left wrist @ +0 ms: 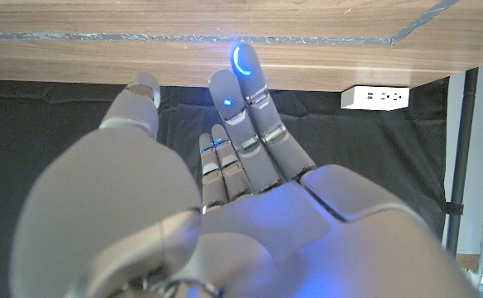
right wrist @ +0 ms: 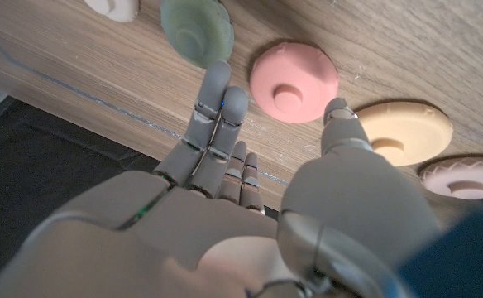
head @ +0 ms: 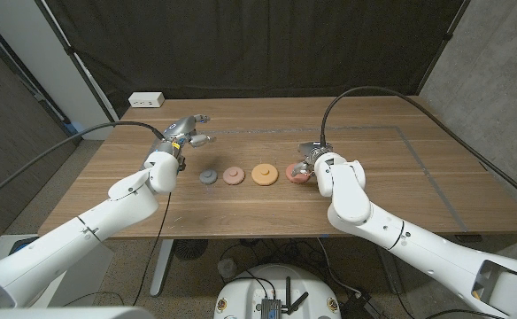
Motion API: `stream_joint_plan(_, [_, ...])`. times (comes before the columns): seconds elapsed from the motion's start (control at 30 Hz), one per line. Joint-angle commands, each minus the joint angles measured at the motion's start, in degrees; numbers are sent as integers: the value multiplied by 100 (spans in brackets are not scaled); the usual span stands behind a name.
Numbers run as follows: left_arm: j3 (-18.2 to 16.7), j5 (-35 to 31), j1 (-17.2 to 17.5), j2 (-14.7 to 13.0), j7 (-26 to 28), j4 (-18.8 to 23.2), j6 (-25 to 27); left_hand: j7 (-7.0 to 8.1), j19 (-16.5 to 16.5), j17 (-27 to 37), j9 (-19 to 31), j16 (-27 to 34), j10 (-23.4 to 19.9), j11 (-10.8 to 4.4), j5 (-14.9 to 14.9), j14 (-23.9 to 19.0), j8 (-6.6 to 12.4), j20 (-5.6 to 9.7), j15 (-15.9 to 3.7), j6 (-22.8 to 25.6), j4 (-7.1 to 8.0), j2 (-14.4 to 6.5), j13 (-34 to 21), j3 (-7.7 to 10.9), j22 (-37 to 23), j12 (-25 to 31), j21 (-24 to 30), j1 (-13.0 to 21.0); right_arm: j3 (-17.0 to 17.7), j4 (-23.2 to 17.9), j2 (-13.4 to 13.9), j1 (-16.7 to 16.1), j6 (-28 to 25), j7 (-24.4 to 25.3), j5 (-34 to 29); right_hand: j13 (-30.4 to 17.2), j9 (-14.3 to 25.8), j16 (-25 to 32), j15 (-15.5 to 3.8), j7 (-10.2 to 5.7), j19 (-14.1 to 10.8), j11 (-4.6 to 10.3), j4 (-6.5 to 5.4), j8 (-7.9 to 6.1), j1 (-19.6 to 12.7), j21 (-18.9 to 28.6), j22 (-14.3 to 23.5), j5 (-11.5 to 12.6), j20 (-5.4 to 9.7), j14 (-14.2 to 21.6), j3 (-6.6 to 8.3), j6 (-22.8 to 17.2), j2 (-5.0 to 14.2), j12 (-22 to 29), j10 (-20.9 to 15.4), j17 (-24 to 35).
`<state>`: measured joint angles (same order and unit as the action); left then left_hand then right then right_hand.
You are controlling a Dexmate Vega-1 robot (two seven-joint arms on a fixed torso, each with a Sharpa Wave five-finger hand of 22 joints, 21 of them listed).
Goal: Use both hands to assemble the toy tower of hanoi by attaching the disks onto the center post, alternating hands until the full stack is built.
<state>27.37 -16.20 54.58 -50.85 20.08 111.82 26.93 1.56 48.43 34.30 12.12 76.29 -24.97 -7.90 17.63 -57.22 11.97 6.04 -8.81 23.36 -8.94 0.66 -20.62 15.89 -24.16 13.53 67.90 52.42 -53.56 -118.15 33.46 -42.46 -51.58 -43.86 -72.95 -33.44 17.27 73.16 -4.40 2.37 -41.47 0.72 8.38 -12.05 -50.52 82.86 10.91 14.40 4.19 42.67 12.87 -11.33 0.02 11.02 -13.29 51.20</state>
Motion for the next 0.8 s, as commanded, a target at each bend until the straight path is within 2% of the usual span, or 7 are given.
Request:
stream_joint_plan(0.03, [19,9,-13,21,-3,-44,-26,12,-31,11,19,49,-58,-11,58,-38,5,586,-376,60,-7,-33,-17,-24,0,-24,41,8,146,286,-246,-72,217,-263,-333,-16,0,56,-796,-9,-5,-13,-18,30,0,28,-4,2,743,-2,-23,37,-28,19,-14,13])
stream_joint_plan(0.4, [19,43,-35,43,8,-123,-85,8,-38,9,20,75,-77,-32,63,-49,6,587,-376,88,-9,-42,-19,-27,42,-33,90,11,275,304,-334,-107,361,-579,-448,-7,-5,74,-796,26,-4,-24,-16,43,7,28,-10,7,736,-3,-27,105,-19,25,-15,1])
stream_joint_plan(0.8, [13,69,-22,29,-2,-131,-91,-4,-57,-1,21,84,-92,-9,70,-44,-1,585,-377,88,-7,-61,-26,-24,76,-37,127,15,363,440,-459,-135,476,-598,-451,7,-19,96,-796,37,20,-45,-14,40,19,24,-15,12,730,-20,-35,163,-9,26,8,-29])
